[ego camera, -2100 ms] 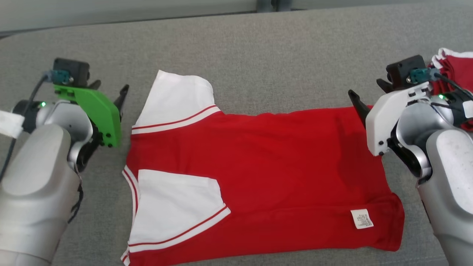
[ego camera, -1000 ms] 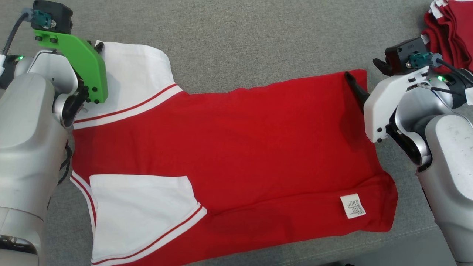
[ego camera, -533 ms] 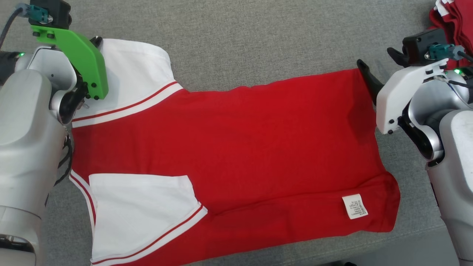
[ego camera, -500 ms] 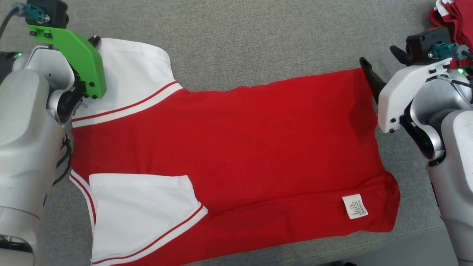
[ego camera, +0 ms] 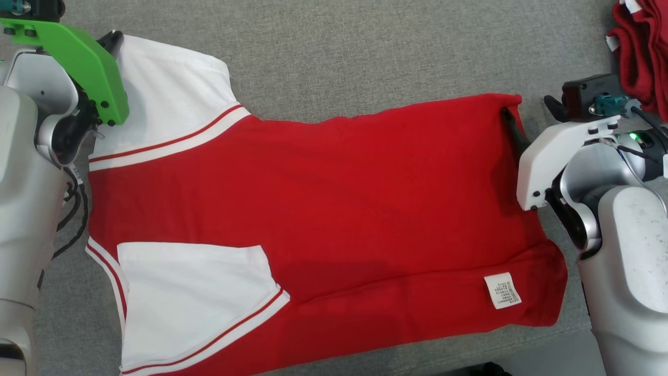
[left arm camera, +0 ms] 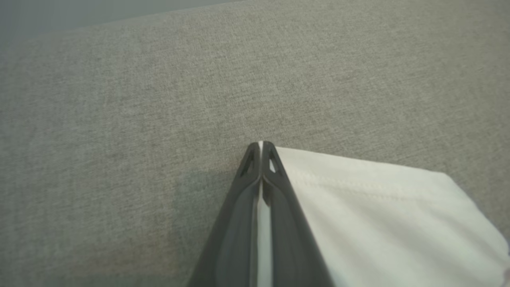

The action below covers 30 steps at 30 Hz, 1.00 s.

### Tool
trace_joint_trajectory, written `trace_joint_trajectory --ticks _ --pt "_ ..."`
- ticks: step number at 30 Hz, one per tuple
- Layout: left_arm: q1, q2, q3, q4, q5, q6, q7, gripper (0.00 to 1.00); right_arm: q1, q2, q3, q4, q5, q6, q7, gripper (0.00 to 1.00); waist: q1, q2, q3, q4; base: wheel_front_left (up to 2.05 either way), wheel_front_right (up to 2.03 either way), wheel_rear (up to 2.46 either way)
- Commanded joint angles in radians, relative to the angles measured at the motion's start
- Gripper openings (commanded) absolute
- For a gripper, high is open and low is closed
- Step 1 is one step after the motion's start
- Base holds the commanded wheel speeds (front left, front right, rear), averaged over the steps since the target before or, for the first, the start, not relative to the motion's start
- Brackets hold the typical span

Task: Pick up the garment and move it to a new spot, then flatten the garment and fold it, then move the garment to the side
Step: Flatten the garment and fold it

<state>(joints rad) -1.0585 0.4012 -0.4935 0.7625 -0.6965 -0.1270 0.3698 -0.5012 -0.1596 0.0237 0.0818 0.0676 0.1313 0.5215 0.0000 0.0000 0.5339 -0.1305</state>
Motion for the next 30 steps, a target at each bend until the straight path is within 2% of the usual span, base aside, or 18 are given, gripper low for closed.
trace_joint_trajectory --ticks 1,9,11,14,16,18,19,20,30 --pt "-0.004 0.016 -0.001 -0.014 0.001 0.008 0.004 0.0 -0.02 0.005 0.01 0.016 0.004 -0.001 -0.012 1.0 0.0 0.0 0.009 0.001 0.0 0.0 0.0" --pt "0.019 0.025 0.0 -0.046 -0.01 0.024 0.009 0.0 -0.075 0.032 0.009 0.048 0.006 -0.001 0.038 1.0 0.0 0.0 0.01 0.01 0.0 0.0 0.0" --pt "0.022 0.024 -0.001 -0.049 -0.011 0.025 0.011 0.0 -0.073 0.033 0.011 0.053 0.007 -0.001 0.051 0.97 0.0 0.0 0.009 0.011 0.0 0.0 0.0" --pt "0.027 0.022 -0.005 -0.057 -0.014 0.029 0.015 0.0 -0.063 0.032 0.018 0.056 0.014 -0.001 0.068 0.52 0.0 0.0 0.005 0.016 0.0 0.0 0.0" --pt "0.029 0.023 -0.007 -0.062 -0.014 0.03 0.016 0.0 -0.06 0.026 0.022 0.057 0.018 -0.001 0.072 0.42 0.0 0.0 0.003 0.017 0.0 0.0 0.0" --pt "0.032 0.026 -0.007 -0.067 -0.015 0.032 0.016 0.0 -0.06 0.021 0.029 0.059 0.02 -0.001 0.076 0.2 0.0 0.0 0.001 0.017 0.0 0.0 0.0" --pt "0.033 0.029 -0.007 -0.069 -0.015 0.033 0.016 0.0 -0.061 0.021 0.032 0.059 0.022 -0.001 0.076 0.07 0.0 0.0 0.001 0.016 0.0 0.0 0.0" --pt "0.035 0.03 -0.008 -0.071 -0.016 0.034 0.016 0.0 -0.063 0.019 0.033 0.06 0.024 -0.001 0.076 0.0 0.0 0.0 -0.001 0.016 0.0 0.0 0.0" --pt "0.098 0.003 0.001 -0.09 -0.029 0.046 -0.076 0.0 -0.026 -0.007 0.028 0.06 0.039 -0.001 0.066 0.0 0.0 0.0 -0.056 0.032 0.0 0.0 0.0"
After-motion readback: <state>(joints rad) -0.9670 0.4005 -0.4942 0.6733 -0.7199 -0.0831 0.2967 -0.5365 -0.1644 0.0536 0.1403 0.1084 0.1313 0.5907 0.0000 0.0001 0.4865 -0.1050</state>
